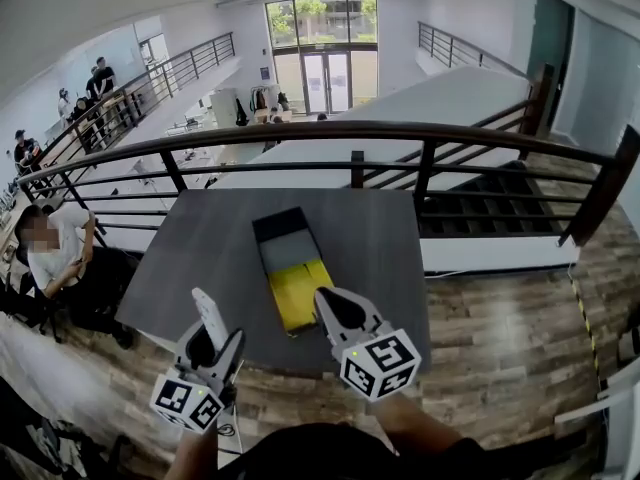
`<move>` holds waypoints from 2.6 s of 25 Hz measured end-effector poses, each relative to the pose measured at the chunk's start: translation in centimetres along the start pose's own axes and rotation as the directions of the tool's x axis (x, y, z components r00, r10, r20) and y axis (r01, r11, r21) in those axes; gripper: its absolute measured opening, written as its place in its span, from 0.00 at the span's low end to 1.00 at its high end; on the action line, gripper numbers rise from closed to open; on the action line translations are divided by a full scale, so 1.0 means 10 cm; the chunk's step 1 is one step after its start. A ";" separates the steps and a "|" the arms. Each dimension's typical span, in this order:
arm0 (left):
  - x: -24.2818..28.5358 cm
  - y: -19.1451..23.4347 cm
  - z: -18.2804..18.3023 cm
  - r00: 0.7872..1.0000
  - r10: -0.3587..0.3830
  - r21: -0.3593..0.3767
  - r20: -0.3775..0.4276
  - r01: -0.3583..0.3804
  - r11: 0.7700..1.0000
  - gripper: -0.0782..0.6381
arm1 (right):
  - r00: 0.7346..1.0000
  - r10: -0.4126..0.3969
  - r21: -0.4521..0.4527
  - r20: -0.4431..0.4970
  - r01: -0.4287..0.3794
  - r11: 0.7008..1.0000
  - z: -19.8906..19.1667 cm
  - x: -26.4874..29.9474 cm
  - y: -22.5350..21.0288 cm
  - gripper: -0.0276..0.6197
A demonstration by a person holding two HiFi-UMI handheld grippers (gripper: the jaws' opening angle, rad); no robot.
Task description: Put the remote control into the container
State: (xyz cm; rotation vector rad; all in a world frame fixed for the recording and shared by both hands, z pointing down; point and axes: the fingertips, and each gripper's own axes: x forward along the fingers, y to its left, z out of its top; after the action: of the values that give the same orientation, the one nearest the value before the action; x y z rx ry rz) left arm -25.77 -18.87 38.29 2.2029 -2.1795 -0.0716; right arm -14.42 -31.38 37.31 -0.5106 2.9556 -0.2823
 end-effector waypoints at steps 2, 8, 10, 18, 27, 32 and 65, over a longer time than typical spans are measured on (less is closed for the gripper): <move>0.06 -0.01 -0.04 1.000 -0.001 -0.002 -0.006 0.001 1.000 0.45 | 1.000 -0.006 0.005 -0.004 0.006 1.000 -0.01 0.00 -0.07 0.05; 0.15 -0.08 -0.13 1.000 -0.002 -0.019 -0.024 0.001 1.000 0.45 | 1.000 -0.023 0.015 -0.022 0.023 1.000 -0.05 -0.04 -0.26 0.05; 0.15 -0.03 -0.15 1.000 -0.004 -0.020 -0.030 0.003 1.000 0.45 | 0.999 -0.022 0.018 -0.028 0.023 1.000 -0.07 0.02 -0.24 0.05; 0.45 0.34 -0.12 0.998 -0.040 -0.043 -0.038 0.038 0.998 0.45 | 0.998 -0.051 0.007 -0.037 0.052 0.999 -0.09 0.43 -0.33 0.05; 0.88 0.85 -0.03 0.994 -0.106 -0.043 -0.036 0.105 0.994 0.45 | 0.995 -0.095 -0.010 -0.042 0.095 0.995 -0.05 0.97 -0.42 0.05; 1.08 1.09 0.02 0.989 -0.140 -0.049 -0.047 0.138 0.989 0.45 | 0.992 -0.119 -0.020 -0.047 0.118 0.993 -0.02 1.22 -0.44 0.05; 2.44 1.31 -1.54 0.891 -0.302 -0.220 -0.338 0.237 0.946 0.45 | 0.939 -0.335 -0.008 -0.074 0.335 0.942 -0.24 1.40 -0.95 0.05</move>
State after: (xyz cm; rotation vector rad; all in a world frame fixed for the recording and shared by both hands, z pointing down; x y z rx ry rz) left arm -37.66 -43.44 54.36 2.1925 -1.6014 0.1290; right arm -24.82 -44.62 40.29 -1.0270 2.9238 -0.3484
